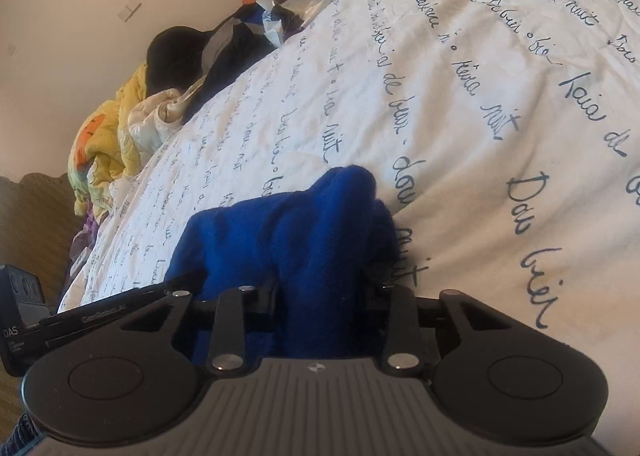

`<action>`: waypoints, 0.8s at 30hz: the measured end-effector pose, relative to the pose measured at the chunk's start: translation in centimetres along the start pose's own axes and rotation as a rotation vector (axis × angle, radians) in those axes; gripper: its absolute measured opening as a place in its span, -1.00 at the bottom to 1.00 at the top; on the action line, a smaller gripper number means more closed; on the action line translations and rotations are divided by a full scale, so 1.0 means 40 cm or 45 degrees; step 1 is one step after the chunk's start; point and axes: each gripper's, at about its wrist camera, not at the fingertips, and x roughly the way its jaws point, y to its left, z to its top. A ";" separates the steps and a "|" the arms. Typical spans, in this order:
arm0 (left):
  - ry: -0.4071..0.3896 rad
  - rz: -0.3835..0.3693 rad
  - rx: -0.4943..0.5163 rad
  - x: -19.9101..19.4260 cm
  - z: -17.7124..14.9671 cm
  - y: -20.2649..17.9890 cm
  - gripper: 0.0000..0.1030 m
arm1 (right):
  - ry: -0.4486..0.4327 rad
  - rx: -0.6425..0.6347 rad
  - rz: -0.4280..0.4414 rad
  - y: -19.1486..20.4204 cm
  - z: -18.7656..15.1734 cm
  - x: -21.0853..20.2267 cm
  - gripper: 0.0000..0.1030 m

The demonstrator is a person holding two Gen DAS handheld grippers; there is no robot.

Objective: Fold small clothes

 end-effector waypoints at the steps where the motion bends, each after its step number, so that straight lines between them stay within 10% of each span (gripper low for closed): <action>1: -0.034 0.028 0.024 -0.023 -0.005 -0.018 -0.60 | -0.005 -0.001 0.003 0.013 0.002 -0.003 -0.50; 5: -0.164 -0.017 0.066 -0.184 -0.015 -0.001 -0.61 | -0.079 -0.042 0.155 0.108 -0.020 -0.074 -0.53; 10: -0.230 0.150 0.204 -0.207 0.056 0.048 -0.54 | -0.071 -0.008 0.272 0.204 0.014 -0.024 -0.35; 12: -0.171 0.198 0.185 -0.201 0.051 0.082 -0.26 | -0.019 0.038 0.153 0.204 0.037 0.035 0.37; 14: -0.140 0.124 0.134 -0.247 -0.009 0.122 0.38 | 0.026 0.059 0.079 0.196 0.026 0.038 0.41; 16: -0.104 0.026 0.065 -0.291 -0.094 0.160 0.55 | 0.081 -0.011 0.131 0.188 -0.022 0.001 0.39; 20: 0.105 -0.125 -0.147 -0.290 -0.251 0.206 0.07 | 0.156 -0.016 0.130 0.139 -0.143 -0.067 0.31; 21: 0.069 -0.105 -0.130 -0.302 -0.267 0.194 -0.06 | 0.173 -0.018 0.126 0.135 -0.167 -0.070 0.12; 22: 0.091 -0.107 -0.124 -0.300 -0.274 0.185 -0.63 | 0.194 -0.039 0.112 0.137 -0.188 -0.067 -0.53; 24: 0.110 -0.086 -0.131 -0.307 -0.271 0.182 -0.73 | 0.216 -0.128 0.077 0.159 -0.227 -0.062 -0.75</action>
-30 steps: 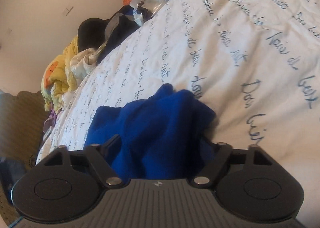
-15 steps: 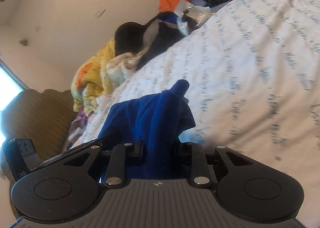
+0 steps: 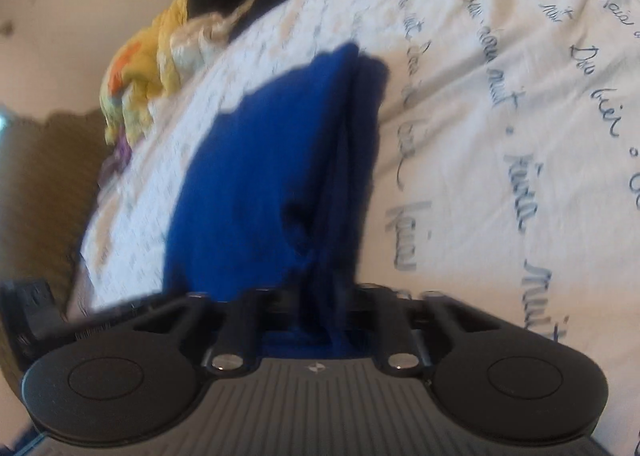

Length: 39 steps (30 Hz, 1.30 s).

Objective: Fold small clothes

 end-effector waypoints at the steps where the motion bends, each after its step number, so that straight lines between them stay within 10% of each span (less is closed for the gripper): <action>1: -0.011 0.024 0.037 -0.006 0.002 -0.001 -0.68 | -0.005 -0.042 -0.008 0.013 -0.012 0.000 -0.75; 6: -0.229 0.264 0.521 -0.084 -0.057 -0.096 -0.27 | -0.066 -0.016 -0.048 0.006 -0.022 -0.046 -0.52; 8: -0.345 0.266 0.719 -0.118 -0.111 -0.148 0.45 | -0.140 0.072 0.045 -0.009 -0.016 -0.092 -0.16; 9: -0.344 0.242 0.775 -0.117 -0.128 -0.166 0.49 | -0.169 0.088 0.094 -0.010 -0.013 -0.105 0.10; 14: -0.306 0.327 0.955 -0.034 -0.178 -0.222 0.30 | -0.084 -0.036 0.045 0.041 0.021 -0.063 0.12; 18: -0.238 0.371 0.879 0.028 -0.157 -0.192 -0.23 | 0.009 -0.058 -0.039 0.048 0.018 0.015 -0.09; 20: -0.232 0.348 0.820 0.019 -0.143 -0.170 -0.77 | 0.009 -0.084 -0.060 0.047 0.013 0.021 -0.84; 24: -0.217 0.307 0.783 -0.026 -0.135 -0.127 -0.81 | 0.005 -0.143 -0.003 0.071 -0.009 -0.033 -0.86; 28: -0.193 0.280 0.827 -0.032 -0.156 -0.119 -0.64 | 0.016 -0.102 -0.054 0.010 -0.025 -0.019 -0.88; 32: -0.220 0.069 0.602 -0.099 -0.119 -0.087 0.11 | -0.074 -0.016 0.016 0.016 -0.003 -0.080 -0.65; 39: -0.145 -0.046 0.371 0.014 -0.033 -0.117 0.10 | -0.119 -0.013 0.153 0.113 0.155 0.009 -0.16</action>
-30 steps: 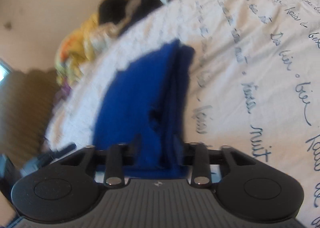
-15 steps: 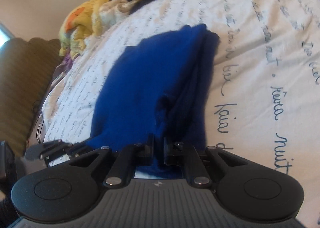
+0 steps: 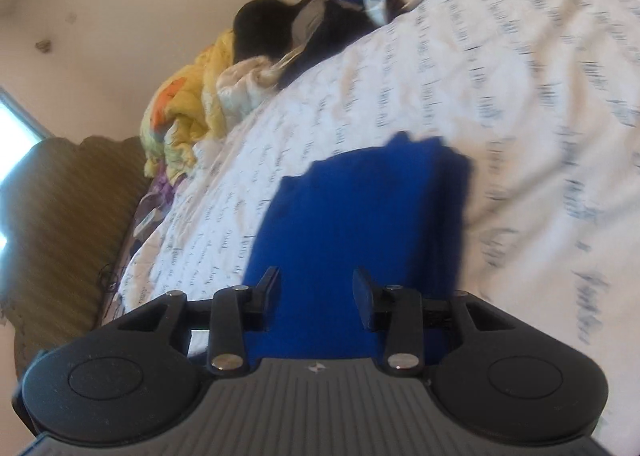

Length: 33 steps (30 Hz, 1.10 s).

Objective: Fold small clothes

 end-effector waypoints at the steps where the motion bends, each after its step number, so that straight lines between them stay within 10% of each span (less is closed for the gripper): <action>1: 0.061 -0.027 -0.014 0.036 -0.002 -0.001 0.10 | 0.032 -0.006 -0.008 0.004 0.015 0.040 0.01; 3: 0.012 -0.010 0.042 0.048 -0.024 -0.018 0.17 | 0.089 -0.120 -0.216 -0.012 0.032 0.131 -0.02; 7: -0.010 -0.024 -0.047 -0.034 -0.025 0.014 0.15 | 0.032 0.028 -0.166 -0.065 0.065 0.112 -0.05; 10: -0.040 0.040 -0.218 -0.089 -0.033 0.093 0.64 | -0.033 -0.115 -0.240 -0.005 0.020 0.026 0.37; 13: 0.058 0.042 -0.454 -0.060 -0.026 0.188 0.55 | -0.014 -0.058 -0.211 -0.038 -0.039 -0.030 0.58; 19: 0.108 0.052 -0.535 0.058 0.117 0.247 0.49 | 0.075 0.106 -0.176 -0.123 -0.035 0.029 0.59; 22: 0.132 0.120 -0.478 0.119 0.176 0.240 0.29 | 0.034 0.098 -0.134 -0.122 -0.004 0.079 0.55; 23: 0.140 0.136 -0.436 0.130 0.183 0.222 -0.26 | 0.004 0.087 -0.145 -0.119 0.002 0.090 0.26; 24: 0.141 0.146 -0.397 0.137 0.193 0.205 -0.34 | 0.013 0.072 -0.174 -0.114 0.008 0.107 -0.42; 26: 0.110 0.230 -0.288 0.121 0.203 0.160 -0.57 | 0.043 0.004 -0.212 -0.096 0.012 0.130 -0.46; 30: 0.074 0.147 -0.207 0.003 0.209 0.104 -0.58 | -0.007 -0.082 -0.116 -0.020 -0.004 0.044 -0.50; 33: 0.112 0.123 -0.098 -0.039 0.164 0.100 -0.04 | -0.033 -0.050 -0.053 -0.003 -0.049 -0.039 -0.16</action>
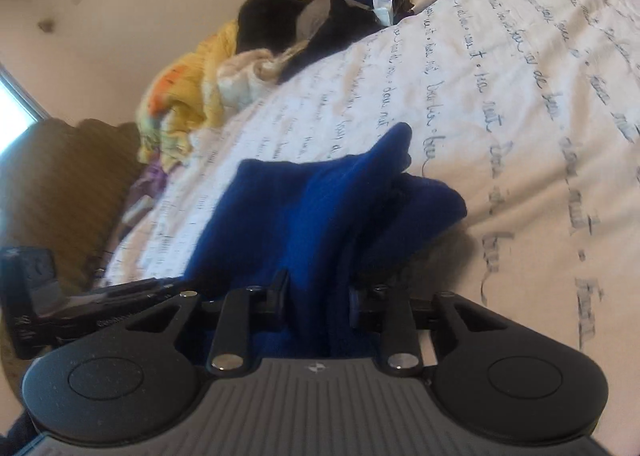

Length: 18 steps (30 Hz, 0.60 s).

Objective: Fold small clothes

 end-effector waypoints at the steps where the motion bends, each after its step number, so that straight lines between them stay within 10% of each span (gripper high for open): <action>1: -0.004 0.030 0.010 -0.001 -0.021 0.010 0.39 | 0.015 0.003 -0.032 -0.010 -0.019 -0.003 0.11; 2: -0.028 0.076 -0.012 -0.005 -0.050 0.028 0.55 | 0.032 0.004 -0.095 -0.022 -0.038 0.000 0.64; 3: -0.031 0.083 -0.059 -0.012 -0.072 0.048 0.55 | 0.030 0.021 -0.183 -0.042 -0.060 -0.006 0.74; 7: 0.075 -0.176 -0.363 -0.042 -0.164 0.103 0.53 | 0.054 0.133 -0.124 -0.087 -0.123 -0.053 0.74; 11: 0.105 -0.169 -0.321 -0.025 -0.212 0.040 0.21 | 0.127 0.171 -0.001 -0.088 -0.169 -0.041 0.52; 13: 0.205 -0.226 -0.366 -0.007 -0.201 0.033 -0.83 | 0.170 0.105 -0.041 -0.059 -0.165 -0.023 0.20; 16: 0.214 -0.253 -0.431 -0.026 -0.192 0.047 -0.78 | 0.289 0.222 0.210 -0.043 -0.149 -0.033 -0.04; 18: 0.227 -0.218 -0.398 -0.038 -0.195 0.049 -0.70 | 0.349 0.244 0.290 -0.038 -0.159 -0.050 0.26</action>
